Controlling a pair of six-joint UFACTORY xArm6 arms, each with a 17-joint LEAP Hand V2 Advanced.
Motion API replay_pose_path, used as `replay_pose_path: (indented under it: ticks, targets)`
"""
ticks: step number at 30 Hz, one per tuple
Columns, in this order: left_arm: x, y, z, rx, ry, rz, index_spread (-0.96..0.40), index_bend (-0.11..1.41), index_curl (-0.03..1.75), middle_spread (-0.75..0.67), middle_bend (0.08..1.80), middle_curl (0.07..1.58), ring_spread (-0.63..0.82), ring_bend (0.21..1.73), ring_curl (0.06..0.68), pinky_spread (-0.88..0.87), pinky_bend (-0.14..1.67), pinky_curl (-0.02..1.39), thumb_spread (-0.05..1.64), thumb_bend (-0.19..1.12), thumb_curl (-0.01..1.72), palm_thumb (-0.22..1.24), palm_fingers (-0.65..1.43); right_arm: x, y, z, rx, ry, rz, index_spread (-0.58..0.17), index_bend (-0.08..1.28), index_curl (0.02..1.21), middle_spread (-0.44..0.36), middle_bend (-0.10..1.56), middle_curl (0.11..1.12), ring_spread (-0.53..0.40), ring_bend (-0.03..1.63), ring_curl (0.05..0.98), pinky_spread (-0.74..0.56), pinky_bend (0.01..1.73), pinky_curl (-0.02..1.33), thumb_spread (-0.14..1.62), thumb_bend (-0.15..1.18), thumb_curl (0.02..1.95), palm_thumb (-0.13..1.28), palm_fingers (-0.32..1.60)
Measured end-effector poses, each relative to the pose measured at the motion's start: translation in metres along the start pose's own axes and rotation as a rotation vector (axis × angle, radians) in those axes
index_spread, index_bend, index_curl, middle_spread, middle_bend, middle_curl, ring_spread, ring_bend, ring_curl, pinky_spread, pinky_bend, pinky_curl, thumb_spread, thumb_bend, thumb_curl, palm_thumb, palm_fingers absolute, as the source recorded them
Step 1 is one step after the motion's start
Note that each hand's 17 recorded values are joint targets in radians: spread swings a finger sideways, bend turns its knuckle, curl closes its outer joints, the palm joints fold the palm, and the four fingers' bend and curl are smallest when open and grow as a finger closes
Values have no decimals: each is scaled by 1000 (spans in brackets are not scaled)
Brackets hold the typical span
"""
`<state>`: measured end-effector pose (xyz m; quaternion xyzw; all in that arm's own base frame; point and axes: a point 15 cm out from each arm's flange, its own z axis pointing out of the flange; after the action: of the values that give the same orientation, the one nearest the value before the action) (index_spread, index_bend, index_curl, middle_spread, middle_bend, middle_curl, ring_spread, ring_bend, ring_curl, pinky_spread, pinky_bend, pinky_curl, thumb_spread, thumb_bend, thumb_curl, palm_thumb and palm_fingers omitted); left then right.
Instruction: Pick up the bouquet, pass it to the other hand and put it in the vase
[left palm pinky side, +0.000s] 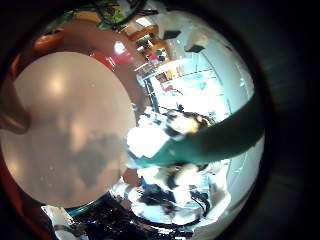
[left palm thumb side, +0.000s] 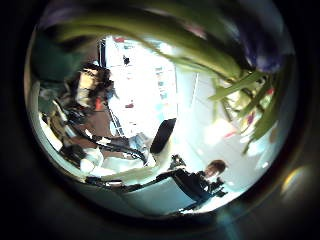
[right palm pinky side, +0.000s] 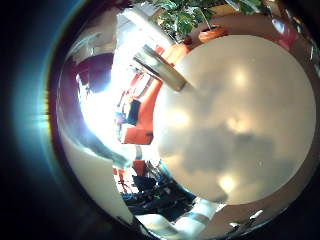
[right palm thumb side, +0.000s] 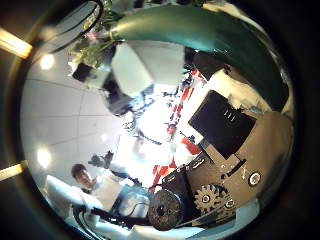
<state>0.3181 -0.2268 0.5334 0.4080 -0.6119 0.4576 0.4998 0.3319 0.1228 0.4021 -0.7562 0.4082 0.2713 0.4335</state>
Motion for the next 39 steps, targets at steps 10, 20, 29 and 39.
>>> replay_pose_path:
  ticks: [10,20,29,39]
  targets:
    - [12,-8,-7,5,79,-51,-380,474,484,-399,983,728,-412,1286,440,-450,1108,646,984,174,515,831,1260,0,-10,-2,35,52,20,-256,1098,988,-125,1368,800,-203,1418,747,-183,1236,939,945,-59,1177,923,1085]
    - [61,-32,-82,223,25,123,-582,697,725,-489,1139,849,-425,1453,519,-530,1257,765,1006,133,607,910,1089,27,0,-9,70,40,146,-321,683,867,-158,1070,703,-236,1304,638,-390,1130,783,1020,-33,850,768,802]
    - [92,-39,-174,465,-116,234,-670,684,917,-514,1160,899,-419,1494,533,-549,1272,822,1027,76,667,929,1047,57,12,-23,108,45,237,-363,406,775,-155,949,663,-261,1233,564,-495,1063,673,1034,-24,705,770,770]
    - [93,-21,-223,566,-198,241,-728,608,1075,-520,1160,925,-409,1508,531,-560,1247,871,1040,31,712,958,1051,72,9,-18,106,48,260,-385,348,770,-162,797,641,-261,1195,540,-453,973,624,1034,-22,621,785,656]
